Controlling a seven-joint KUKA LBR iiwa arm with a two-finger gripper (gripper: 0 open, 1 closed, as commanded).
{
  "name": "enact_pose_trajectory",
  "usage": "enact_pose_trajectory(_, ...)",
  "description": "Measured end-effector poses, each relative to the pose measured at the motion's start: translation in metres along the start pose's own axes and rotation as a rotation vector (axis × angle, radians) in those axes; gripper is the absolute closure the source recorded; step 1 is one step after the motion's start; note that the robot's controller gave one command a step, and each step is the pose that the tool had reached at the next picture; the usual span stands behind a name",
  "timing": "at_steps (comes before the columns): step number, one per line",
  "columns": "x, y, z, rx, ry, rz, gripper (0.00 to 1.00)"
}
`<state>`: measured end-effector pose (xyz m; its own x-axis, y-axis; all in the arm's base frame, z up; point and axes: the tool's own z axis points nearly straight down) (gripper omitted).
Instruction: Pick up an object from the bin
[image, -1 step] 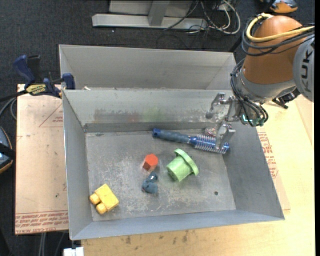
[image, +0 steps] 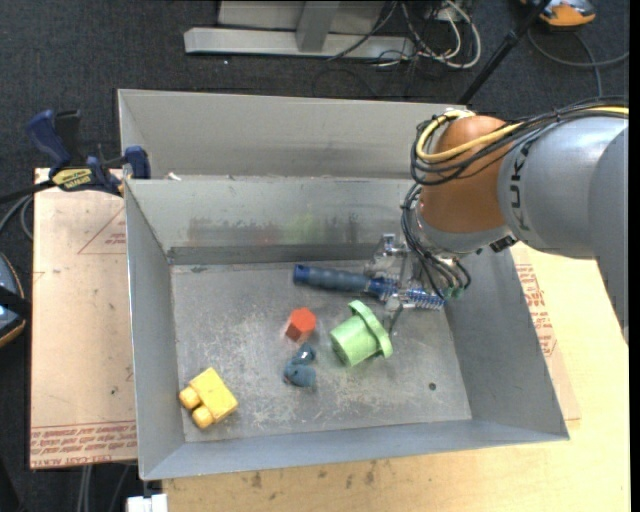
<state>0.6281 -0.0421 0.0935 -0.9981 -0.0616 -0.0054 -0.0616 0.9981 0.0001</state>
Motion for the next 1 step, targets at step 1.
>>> enact_pose_trajectory(1,0.0012,0.0005,0.003,0.0,0.004,-0.002,1.0)
